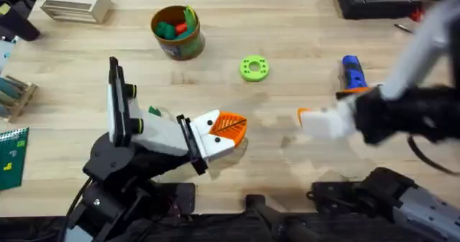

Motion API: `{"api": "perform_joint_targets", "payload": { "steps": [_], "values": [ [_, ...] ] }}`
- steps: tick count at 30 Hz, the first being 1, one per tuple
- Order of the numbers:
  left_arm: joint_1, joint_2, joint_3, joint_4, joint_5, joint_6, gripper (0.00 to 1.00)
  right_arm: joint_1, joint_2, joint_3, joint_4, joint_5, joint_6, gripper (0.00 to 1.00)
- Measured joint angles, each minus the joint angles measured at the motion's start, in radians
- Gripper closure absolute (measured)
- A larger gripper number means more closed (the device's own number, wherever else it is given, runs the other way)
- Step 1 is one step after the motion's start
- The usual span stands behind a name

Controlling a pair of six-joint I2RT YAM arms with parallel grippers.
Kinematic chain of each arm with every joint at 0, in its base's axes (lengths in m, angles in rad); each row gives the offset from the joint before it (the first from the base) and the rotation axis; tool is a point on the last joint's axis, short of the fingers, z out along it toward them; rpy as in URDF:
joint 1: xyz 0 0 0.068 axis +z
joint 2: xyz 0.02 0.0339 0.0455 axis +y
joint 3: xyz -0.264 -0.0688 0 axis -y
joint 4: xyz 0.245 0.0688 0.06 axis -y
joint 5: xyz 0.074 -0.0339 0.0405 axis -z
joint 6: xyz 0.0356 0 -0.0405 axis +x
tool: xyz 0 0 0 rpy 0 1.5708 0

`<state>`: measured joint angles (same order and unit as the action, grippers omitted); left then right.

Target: Pick up the gripper from the table and insert it into the empty holder that is missing its gripper. Then pick up a screw, insert it into the mounting hole, and use the screwdriver to tighten it. Finally, clean up the table by picking up the vegetable and placing it into the bucket.

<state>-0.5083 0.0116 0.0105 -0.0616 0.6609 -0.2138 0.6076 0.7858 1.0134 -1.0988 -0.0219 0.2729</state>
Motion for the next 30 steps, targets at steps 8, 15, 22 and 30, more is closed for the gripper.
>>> {"api": "perform_joint_targets", "payload": {
  "steps": [8, 15, 22, 30],
  "values": [
    [0.000, 0.000, 0.000, 0.000, 0.000, 0.000, 0.995, -0.336, 0.273, -0.001, 0.083, 0.103, -0.055, 0.012],
    [0.000, 0.000, 0.000, 0.000, 0.000, 0.000, 0.995, -0.620, 0.451, -0.002, 0.192, 0.103, -0.210, 0.012],
    [0.000, 0.000, 0.000, 0.000, 0.000, 0.000, 0.995, -0.769, 0.567, -0.002, 0.352, 0.103, -0.415, 0.012],
    [0.000, 0.000, 0.000, 0.000, 0.000, 0.000, 0.995, -0.829, 0.646, -0.002, 0.412, 0.024, -0.537, 0.012]
  ]
}}
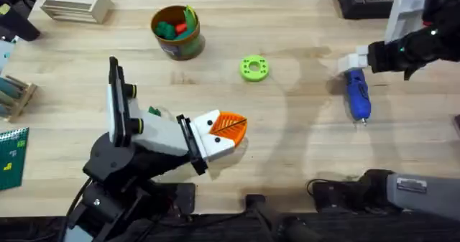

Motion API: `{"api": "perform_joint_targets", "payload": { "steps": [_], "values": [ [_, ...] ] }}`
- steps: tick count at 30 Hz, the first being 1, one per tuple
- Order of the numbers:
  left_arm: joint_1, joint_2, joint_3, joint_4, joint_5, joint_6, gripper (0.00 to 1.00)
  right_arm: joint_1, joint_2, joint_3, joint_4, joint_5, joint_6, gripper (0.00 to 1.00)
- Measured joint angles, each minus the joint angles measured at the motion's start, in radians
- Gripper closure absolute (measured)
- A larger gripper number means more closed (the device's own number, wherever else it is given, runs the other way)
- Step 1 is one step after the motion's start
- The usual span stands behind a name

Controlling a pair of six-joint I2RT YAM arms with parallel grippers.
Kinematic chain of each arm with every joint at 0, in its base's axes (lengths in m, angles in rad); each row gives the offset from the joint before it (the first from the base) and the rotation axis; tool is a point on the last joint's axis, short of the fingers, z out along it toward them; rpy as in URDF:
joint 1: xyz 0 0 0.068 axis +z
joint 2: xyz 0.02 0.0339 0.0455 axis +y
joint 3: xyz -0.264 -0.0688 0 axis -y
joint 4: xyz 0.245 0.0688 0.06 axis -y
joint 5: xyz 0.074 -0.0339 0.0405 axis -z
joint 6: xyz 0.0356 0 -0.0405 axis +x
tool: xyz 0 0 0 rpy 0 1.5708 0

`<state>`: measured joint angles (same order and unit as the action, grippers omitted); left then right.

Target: Pick up the gripper from the table and insert it into the empty holder that is missing its gripper. Then pick up a screw, insert it into the mounting hole, and use the screwdriver to tighten it. Finally, clean up the table by picking up the vegetable and placing it into the bucket.

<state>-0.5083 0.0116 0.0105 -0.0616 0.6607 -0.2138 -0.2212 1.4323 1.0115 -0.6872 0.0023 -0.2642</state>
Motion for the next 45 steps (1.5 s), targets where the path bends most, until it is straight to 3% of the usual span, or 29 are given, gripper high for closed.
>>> {"api": "perform_joint_targets", "payload": {
  "steps": [6, 18, 20, 27, 28, 37, 45],
  "values": [
    [0.000, 0.000, 0.000, 0.000, -0.002, 0.000, 0.995, -0.056, 0.114, 0.000, 0.042, -0.052, -0.049, 0.017],
    [0.000, 0.000, 0.000, 0.000, -0.029, 0.026, 0.995, -0.059, 0.241, 0.000, 0.118, -0.069, -0.058, 0.053],
    [0.000, 0.000, 0.000, 0.000, -0.029, 0.035, 0.995, -0.061, 0.243, 0.000, 0.120, -0.063, -0.059, 0.137],
    [0.000, 0.000, 0.000, 0.000, -0.029, 0.050, 0.995, -0.064, 0.250, 0.000, 0.157, -0.052, -0.073, 0.935],
    [0.000, 0.000, 0.000, 0.000, -0.029, 0.050, 0.995, -0.065, 0.250, 0.001, 0.159, -0.052, -0.073, 0.969],
    [0.000, 0.000, 0.000, 0.000, -0.029, 0.050, 0.995, -0.059, 0.215, 0.014, 0.072, -0.064, -0.072, 0.970],
    [0.000, 0.000, 0.000, 0.000, -0.029, 0.050, 0.995, -0.047, -0.125, 0.020, 0.075, -0.134, -0.034, 0.970]
  ]
}}
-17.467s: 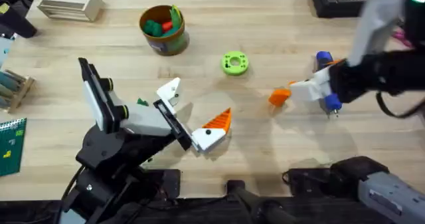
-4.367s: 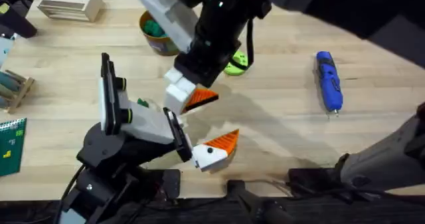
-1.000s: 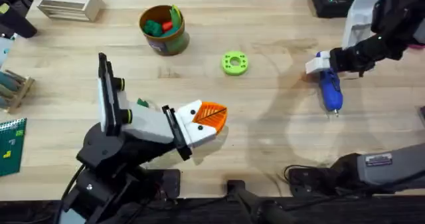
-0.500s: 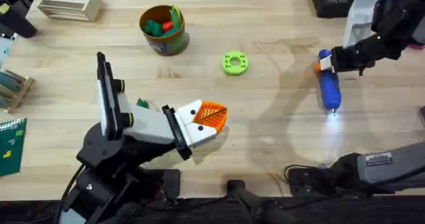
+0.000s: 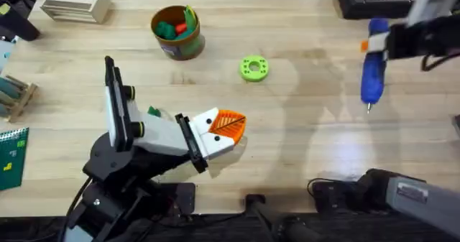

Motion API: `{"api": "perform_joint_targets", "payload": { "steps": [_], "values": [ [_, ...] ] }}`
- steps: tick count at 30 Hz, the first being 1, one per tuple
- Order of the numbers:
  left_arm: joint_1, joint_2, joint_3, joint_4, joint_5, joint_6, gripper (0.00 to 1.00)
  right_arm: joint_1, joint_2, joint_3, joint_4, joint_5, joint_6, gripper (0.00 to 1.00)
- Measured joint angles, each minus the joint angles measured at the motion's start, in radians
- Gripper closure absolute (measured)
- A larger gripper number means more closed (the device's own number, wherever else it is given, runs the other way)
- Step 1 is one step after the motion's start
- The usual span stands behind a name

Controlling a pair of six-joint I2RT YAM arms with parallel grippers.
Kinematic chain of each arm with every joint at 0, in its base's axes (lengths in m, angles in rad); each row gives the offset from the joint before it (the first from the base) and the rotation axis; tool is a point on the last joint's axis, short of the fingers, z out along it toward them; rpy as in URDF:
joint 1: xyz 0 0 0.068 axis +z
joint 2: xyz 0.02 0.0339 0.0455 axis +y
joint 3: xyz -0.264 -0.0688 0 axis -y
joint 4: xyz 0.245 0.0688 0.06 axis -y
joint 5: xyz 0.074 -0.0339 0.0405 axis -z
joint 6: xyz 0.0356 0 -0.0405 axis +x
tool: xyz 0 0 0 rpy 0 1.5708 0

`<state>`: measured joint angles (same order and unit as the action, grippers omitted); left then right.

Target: Pick up the gripper from the table and insert it into the empty holder that is missing its gripper. Then pick up a screw, insert it into the mounting hole, and use the screwdriver to tighten it. Finally, clean up the table by picking up the vegetable and placing it into the bucket.

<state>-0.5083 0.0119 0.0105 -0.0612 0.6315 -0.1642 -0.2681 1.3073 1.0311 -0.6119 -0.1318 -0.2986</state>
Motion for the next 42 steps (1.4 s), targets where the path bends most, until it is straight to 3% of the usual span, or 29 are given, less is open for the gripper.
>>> {"api": "perform_joint_targets", "payload": {
  "steps": [5, 9, 10, 11, 15, 17, 18, 29, 42],
  "values": [
    [0.000, 0.000, 0.000, 0.000, 0.000, 0.000, 0.995, 0.019, -0.212, 0.001, 0.070, -0.133, 0.072, 0.970],
    [0.000, 0.000, 0.000, 0.000, 0.000, 0.000, 0.995, 0.104, -0.341, 0.000, 0.147, -0.191, 0.116, 0.970],
    [0.000, 0.000, 0.000, 0.000, 0.000, 0.000, 0.995, 0.138, -0.370, -0.004, 0.168, -0.200, 0.122, 0.970],
    [0.000, 0.000, 0.000, 0.000, 0.000, 0.000, 0.995, 0.249, -0.442, -0.035, 0.252, -0.222, 0.154, 0.970],
    [0.000, 0.000, 0.000, 0.000, 0.000, 0.000, 0.995, 0.400, -0.493, -0.115, 0.465, -0.239, 0.248, 0.970],
    [0.000, 0.000, 0.000, 0.000, 0.000, 0.000, 0.995, 0.476, -0.496, -0.159, 0.599, -0.242, 0.290, 0.970],
    [0.000, 0.000, 0.000, 0.000, 0.000, 0.000, 0.995, 0.594, -0.486, -0.213, 0.787, -0.244, 0.334, 0.970],
    [0.000, 0.000, 0.000, 0.000, -0.001, 0.000, 0.995, 0.930, -0.344, -0.226, 1.098, -0.255, 0.389, 0.970],
    [0.000, 0.000, 0.000, 0.000, -0.003, 0.000, 0.995, 1.077, -0.247, -0.226, 1.134, -0.259, 0.396, 0.970]
  ]
}}
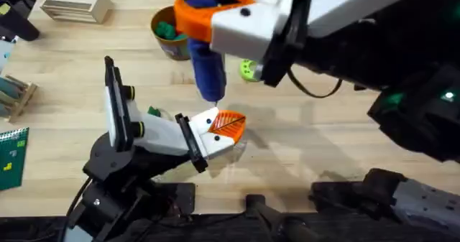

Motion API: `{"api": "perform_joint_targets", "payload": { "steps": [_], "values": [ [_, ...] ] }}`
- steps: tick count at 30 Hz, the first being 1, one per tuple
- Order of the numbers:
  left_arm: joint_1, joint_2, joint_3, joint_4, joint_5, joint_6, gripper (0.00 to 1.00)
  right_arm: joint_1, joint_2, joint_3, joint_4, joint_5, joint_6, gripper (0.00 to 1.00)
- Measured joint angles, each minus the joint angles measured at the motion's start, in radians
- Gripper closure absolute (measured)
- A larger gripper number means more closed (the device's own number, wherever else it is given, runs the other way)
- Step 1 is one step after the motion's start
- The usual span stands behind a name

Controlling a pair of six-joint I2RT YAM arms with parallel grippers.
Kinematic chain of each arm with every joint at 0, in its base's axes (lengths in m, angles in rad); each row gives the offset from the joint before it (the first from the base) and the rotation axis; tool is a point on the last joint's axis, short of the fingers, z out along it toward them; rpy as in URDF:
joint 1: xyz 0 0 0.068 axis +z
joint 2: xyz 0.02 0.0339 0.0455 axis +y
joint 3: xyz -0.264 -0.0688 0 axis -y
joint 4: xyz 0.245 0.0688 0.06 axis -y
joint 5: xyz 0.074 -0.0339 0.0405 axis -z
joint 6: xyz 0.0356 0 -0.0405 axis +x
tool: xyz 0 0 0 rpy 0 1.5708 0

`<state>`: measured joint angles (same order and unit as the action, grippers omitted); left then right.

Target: Pick up the gripper from the table and insert it into the empty holder that is missing its gripper. Then pick up a screw, insert it into the mounting hole, and use the screwdriver to tighten it. Finally, clean up the table by picking up the vegetable and placing it into the bucket.

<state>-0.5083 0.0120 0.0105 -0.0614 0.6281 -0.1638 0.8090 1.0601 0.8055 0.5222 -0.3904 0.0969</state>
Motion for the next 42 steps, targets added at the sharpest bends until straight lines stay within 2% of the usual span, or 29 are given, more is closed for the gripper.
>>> {"api": "perform_joint_targets", "payload": {
  "steps": [7, 18, 42],
  "values": [
    [0.000, 0.000, 0.000, 0.000, 0.000, 0.000, 0.995, 0.038, 0.018, 0.000, 0.003, 0.000, 0.000, 0.970],
    [0.000, 0.000, 0.000, 0.000, 0.000, 0.000, 0.995, 0.039, 0.068, 0.000, 0.023, -0.083, -0.044, 0.970],
    [0.000, 0.000, 0.000, 0.000, 0.000, 0.000, 0.995, 0.049, 0.093, 0.000, 0.025, -0.101, -0.053, 0.970]
  ]
}}
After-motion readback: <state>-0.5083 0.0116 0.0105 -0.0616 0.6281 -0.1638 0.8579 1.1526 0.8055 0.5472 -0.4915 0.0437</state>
